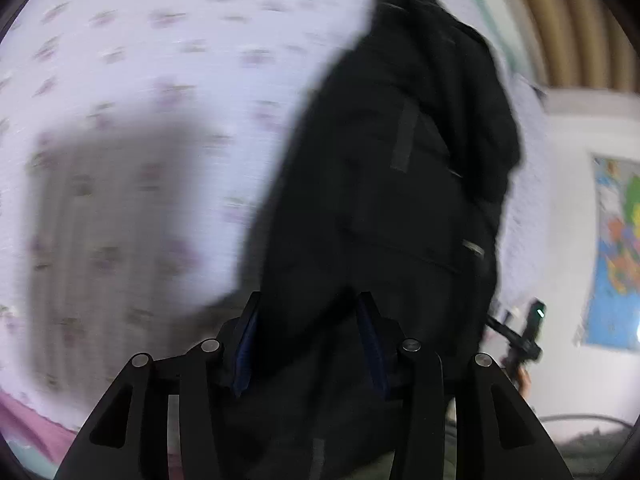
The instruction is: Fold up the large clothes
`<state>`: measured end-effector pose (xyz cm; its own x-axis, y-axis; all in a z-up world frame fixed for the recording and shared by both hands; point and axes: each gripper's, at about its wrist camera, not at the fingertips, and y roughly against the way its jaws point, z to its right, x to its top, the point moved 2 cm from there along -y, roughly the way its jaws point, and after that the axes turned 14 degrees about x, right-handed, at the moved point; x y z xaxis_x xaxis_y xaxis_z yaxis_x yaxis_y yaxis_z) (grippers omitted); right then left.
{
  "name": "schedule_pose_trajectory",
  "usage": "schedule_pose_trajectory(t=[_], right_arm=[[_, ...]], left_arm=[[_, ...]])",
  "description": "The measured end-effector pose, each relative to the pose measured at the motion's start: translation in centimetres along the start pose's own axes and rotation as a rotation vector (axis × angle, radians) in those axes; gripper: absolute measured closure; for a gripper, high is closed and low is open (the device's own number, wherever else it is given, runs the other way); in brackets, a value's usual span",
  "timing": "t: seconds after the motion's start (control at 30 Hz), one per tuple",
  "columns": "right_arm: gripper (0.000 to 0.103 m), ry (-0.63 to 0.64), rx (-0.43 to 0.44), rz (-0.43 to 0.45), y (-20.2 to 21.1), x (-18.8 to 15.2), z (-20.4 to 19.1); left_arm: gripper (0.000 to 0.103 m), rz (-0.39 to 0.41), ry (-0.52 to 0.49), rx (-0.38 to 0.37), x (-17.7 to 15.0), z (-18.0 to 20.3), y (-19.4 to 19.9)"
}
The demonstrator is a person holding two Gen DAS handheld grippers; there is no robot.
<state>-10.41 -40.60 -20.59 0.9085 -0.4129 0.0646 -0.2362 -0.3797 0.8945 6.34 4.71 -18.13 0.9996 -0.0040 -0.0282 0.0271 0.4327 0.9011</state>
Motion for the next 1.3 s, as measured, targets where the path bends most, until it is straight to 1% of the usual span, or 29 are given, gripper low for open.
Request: schedule_pose_trajectory(t=[0.03,0.07,0.1,0.13,0.2,0.23,0.27,0.3,0.43,0.47,0.57,0.63,0.67,0.7,0.73,0.77,0.8,0.83,0.87,0.9,0.93,0.97,1.0,1.07,1.1,1.13,1.2,1.23,1.3], right_arm=[[0.070,0.011,0.032,0.003,0.4,-0.2,-0.3],[0.072,0.020,0.106,0.005,0.9,-0.3,-1.0],[0.072,0.029,0.161,0.016,1.5,-0.4,-1.6],[0.072,0.052,0.222,0.029,2.3,-0.5,-2.5],[0.072,0.080,0.292,0.038,2.8,-0.6,-3.7],[0.072,0.083,0.304,0.038,2.8,-0.7,-4.0],[0.072,0.082,0.295,0.030,2.3,-0.7,-3.7],[0.072,0.077,0.277,0.018,1.8,-0.8,-3.6],[0.070,0.031,0.222,-0.045,-0.1,-1.6,-3.5],[0.069,0.022,0.209,-0.062,-0.2,-2.3,-3.2],[0.065,-0.004,0.204,-0.130,0.2,-4.8,-2.1],[0.063,-0.012,0.189,-0.169,-0.2,-6.8,-1.8],[0.060,-0.023,0.194,-0.184,-0.3,-7.6,-1.7],[0.060,-0.039,0.209,-0.184,-0.3,-8.1,-1.7],[0.062,-0.053,0.227,-0.174,-0.2,-8.3,-1.9],[0.075,-0.065,0.235,-0.162,0.0,-8.3,-2.2],[0.084,-0.079,0.249,-0.149,0.4,-8.2,-2.5],[0.084,-0.101,0.281,-0.129,0.9,-7.8,-2.6],[0.085,-0.119,0.314,-0.087,1.8,-7.2,-2.8],[0.087,-0.126,0.329,-0.061,2.3,-6.5,-2.7],[0.087,-0.148,0.364,-0.018,3.5,-5.5,-2.7],[0.089,-0.162,0.395,0.016,4.6,-4.6,-2.5],[0.089,-0.169,0.424,0.058,5.7,-3.3,-2.4],[0.089,-0.164,0.486,0.126,8.0,-0.7,-2.7],[0.089,-0.153,0.506,0.150,8.9,0.6,-3.1],[0.089,-0.129,0.518,0.181,10.2,2.2,-3.6],[0.089,-0.094,0.524,0.224,12.0,4.5,-4.6],[0.089,-0.084,0.535,0.247,12.6,5.8,-4.5],[0.089,-0.073,0.561,0.305,14.6,8.0,-4.5]], left_arm=[[0.057,0.004,-0.020,-0.069,0.0,1.0,0.6],[0.056,0.013,-0.039,-0.141,0.0,1.9,1.3],[0.055,0.026,-0.064,-0.233,0.0,3.1,2.2],[0.054,0.037,-0.074,-0.288,0.0,3.7,2.6],[0.048,0.039,-0.073,-0.370,0.2,4.2,2.7],[0.048,0.016,-0.059,-0.373,0.3,4.1,2.0],[0.048,-0.005,-0.049,-0.343,0.3,3.9,1.3],[0.048,-0.034,-0.047,-0.287,0.0,3.7,0.3],[0.048,-0.125,-0.100,-0.114,-2.3,3.1,-2.1],[0.048,-0.135,-0.104,-0.095,-2.8,3.1,-2.2],[0.048,-0.140,-0.081,-0.092,-4.1,2.7,-1.6],[0.048,-0.141,-0.079,-0.053,-4.5,2.3,-1.3],[0.061,-0.136,-0.091,-0.025,-4.6,2.6,-1.2],[0.082,-0.119,-0.100,0.002,-4.4,3.0,-1.0],[0.088,-0.106,-0.097,0.004,-4.4,3.6,-1.0],[0.091,-0.085,-0.075,-0.031,-4.0,3.7,-0.5],[0.094,-0.049,-0.043,-0.078,-3.3,3.9,0.5],[0.094,-0.020,-0.019,-0.120,-2.7,4.1,1.3],[0.094,-0.003,0.002,-0.154,-2.0,4.3,2.0],[0.094,0.007,0.021,-0.192,-1.4,4.6,2.6],[0.094,0.011,0.040,-0.242,-0.6,5.2,3.2],[0.094,0.008,0.047,-0.306,0.4,5.7,3.8],[0.094,0.015,0.044,-0.349,1.1,6.4,4.3],[0.094,0.061,0.044,-0.417,3.5,7.7,5.7],[0.094,0.082,0.049,-0.447,4.5,8.7,6.1],[0.094,0.112,0.060,-0.497,6.1,9.2,7.2],[0.094,0.158,0.057,-0.543,8.0,9.8,8.7],[0.094,0.192,0.050,-0.542,9.3,10.3,9.7],[0.094,0.220,0.048,-0.546,10.9,10.4,11.0]])
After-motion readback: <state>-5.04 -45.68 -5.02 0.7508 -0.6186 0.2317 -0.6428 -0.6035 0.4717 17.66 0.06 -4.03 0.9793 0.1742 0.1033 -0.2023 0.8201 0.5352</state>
